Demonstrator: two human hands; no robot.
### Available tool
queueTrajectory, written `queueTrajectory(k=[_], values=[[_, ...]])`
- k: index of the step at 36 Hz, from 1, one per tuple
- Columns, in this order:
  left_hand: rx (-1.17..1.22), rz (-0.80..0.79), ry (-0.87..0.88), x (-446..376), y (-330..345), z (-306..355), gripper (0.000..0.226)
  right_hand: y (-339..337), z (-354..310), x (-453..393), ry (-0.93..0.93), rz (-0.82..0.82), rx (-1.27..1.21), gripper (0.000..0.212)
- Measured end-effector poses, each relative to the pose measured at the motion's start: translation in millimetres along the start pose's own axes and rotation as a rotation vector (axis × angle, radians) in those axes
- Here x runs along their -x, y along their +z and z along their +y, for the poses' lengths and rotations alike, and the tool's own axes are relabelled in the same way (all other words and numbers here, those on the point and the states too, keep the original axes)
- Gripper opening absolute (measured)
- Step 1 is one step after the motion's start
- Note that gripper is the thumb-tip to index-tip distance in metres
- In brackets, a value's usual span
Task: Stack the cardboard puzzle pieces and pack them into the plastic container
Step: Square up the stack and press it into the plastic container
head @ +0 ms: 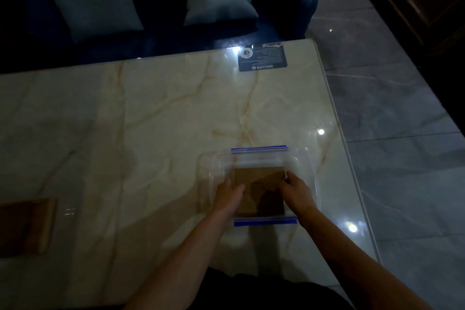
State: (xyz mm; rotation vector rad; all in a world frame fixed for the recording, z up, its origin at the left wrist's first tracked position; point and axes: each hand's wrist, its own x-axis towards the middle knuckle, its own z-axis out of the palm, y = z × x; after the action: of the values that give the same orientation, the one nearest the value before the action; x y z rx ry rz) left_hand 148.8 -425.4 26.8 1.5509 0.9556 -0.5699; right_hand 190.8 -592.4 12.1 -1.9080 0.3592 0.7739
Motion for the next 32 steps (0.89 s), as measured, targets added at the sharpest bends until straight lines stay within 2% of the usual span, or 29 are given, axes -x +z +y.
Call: queueTrajectory(k=[4, 9, 16, 24, 32], values=[[-0.004, -0.046, 0.001, 2.1, -2.3, -0.2, 0.046, -1.5, 0.8, 0.1, -0.016, 0.004, 0.023, 0.019], [-0.133, -0.01, 0.084, 2.8, -0.8, -0.4, 0.059, -0.9, 1.0, 1.3, -0.034, 0.023, 0.069, 0.027], [-0.245, 0.001, 0.132, 4.3, 0.5, -2.3, 0.059, -0.6, 6.7, 0.1, -0.079, 0.04, 0.135, 0.021], [-0.198, 0.002, 0.155, -0.7, 0.1, -5.4, 0.062, -2.9, -0.1, 6.5, -0.088, 0.024, 0.238, 0.036], [-0.227, 0.07, 0.253, 9.7, -7.4, -9.4, 0.049, -14.3, -0.7, 31.1, -0.352, 0.107, 0.41, 0.025]])
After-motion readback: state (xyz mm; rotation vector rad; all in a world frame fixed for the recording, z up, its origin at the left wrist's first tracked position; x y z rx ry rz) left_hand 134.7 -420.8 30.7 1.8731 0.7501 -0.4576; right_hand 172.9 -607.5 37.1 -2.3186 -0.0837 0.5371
